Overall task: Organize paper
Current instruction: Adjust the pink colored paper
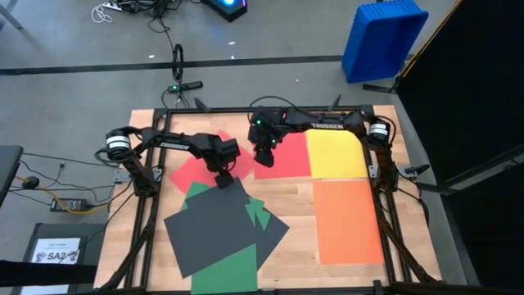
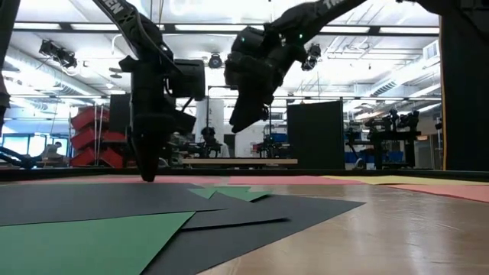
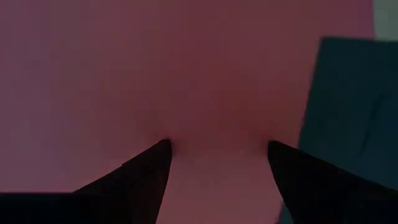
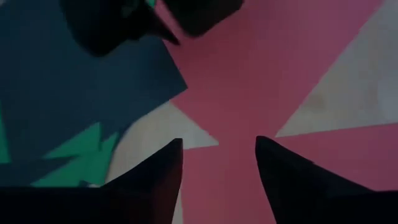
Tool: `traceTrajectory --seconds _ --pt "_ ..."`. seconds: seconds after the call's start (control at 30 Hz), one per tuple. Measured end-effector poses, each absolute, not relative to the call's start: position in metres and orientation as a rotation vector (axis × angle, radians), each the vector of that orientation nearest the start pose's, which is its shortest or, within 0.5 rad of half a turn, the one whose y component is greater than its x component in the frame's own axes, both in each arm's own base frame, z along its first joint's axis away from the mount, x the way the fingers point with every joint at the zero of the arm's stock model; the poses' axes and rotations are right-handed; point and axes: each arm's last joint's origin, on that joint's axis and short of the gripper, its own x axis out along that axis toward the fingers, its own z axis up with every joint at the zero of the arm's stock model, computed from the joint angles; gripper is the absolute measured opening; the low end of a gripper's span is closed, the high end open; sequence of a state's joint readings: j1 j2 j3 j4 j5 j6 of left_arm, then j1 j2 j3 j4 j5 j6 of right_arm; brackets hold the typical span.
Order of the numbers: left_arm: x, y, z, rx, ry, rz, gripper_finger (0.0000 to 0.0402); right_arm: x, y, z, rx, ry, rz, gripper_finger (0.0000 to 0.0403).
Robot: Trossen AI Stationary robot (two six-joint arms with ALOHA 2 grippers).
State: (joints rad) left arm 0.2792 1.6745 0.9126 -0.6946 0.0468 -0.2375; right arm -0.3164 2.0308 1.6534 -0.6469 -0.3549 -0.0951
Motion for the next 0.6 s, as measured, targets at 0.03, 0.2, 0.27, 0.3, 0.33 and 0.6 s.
traceTrajectory --seconds 0.03,0.2,0.27,0.3,0.33,0.6 --pt "0.268 0.075 0.145 -0.428 1.406 0.358 0.0254 0.418 -0.130 0.221 0.282 0.958 0.097 0.0183" --pt "0.273 0.076 0.146 -0.409 1.369 0.334 0.0254 0.420 -0.147 0.198 0.350 0.977 0.102 0.0196" --pt "0.272 0.077 0.147 -0.404 1.372 0.342 0.0254 0.421 -0.150 0.193 0.348 0.981 0.095 0.0200" --pt "0.272 0.077 0.146 -0.402 1.374 0.341 0.0254 0.419 -0.150 0.191 0.358 1.002 0.096 0.0201" --pt "0.272 0.077 0.146 -0.397 1.377 0.337 0.0254 0.420 -0.150 0.191 0.351 0.998 0.097 0.0202" --pt "0.259 0.071 0.140 -0.377 1.483 0.218 0.0236 0.417 -0.155 0.197 0.330 0.986 0.095 0.0199"
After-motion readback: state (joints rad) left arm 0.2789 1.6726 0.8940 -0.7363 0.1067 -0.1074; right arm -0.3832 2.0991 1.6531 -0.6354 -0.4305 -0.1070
